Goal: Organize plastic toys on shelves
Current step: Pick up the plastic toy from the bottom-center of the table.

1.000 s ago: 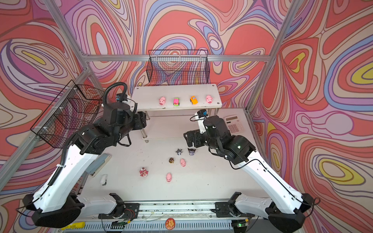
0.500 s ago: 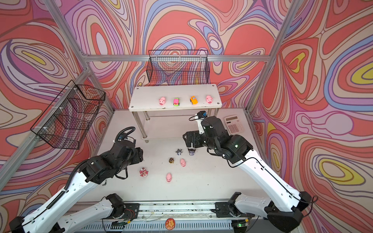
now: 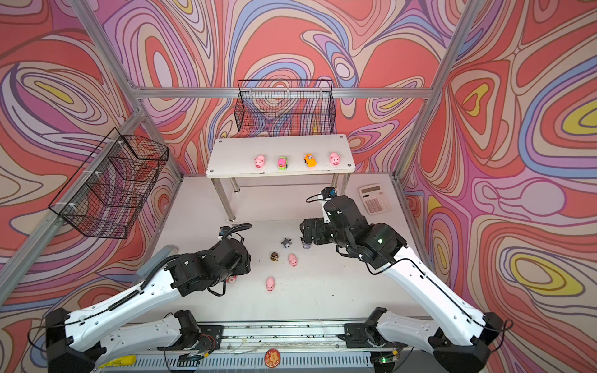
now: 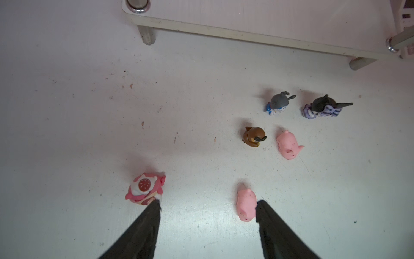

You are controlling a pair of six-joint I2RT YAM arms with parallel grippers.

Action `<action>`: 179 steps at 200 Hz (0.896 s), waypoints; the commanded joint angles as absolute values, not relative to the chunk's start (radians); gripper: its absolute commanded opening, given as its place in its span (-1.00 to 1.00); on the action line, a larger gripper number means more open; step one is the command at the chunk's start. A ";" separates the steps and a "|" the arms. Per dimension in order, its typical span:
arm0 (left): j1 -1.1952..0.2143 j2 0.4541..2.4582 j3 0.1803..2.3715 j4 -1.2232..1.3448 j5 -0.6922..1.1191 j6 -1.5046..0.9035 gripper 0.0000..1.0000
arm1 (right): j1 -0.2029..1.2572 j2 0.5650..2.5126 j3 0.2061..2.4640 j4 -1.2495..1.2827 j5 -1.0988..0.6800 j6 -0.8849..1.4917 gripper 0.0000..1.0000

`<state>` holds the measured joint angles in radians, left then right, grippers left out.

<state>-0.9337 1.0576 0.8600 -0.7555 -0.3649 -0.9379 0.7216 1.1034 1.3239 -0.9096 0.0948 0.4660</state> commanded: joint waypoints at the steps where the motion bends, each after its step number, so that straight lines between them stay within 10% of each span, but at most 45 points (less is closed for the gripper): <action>1: -0.982 1.112 0.863 -0.724 -0.419 -1.008 0.41 | 0.724 1.076 1.307 -0.934 0.131 0.474 0.97; 179: -1.200 1.421 0.920 -0.715 -0.457 -1.190 0.39 | 0.724 0.981 1.261 -0.956 0.177 0.463 0.97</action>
<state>-1.1980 1.3983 0.8703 -0.7120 -0.4198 -1.1820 0.7216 1.0016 1.2675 -0.9363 0.1574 0.4648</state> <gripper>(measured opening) 0.690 0.984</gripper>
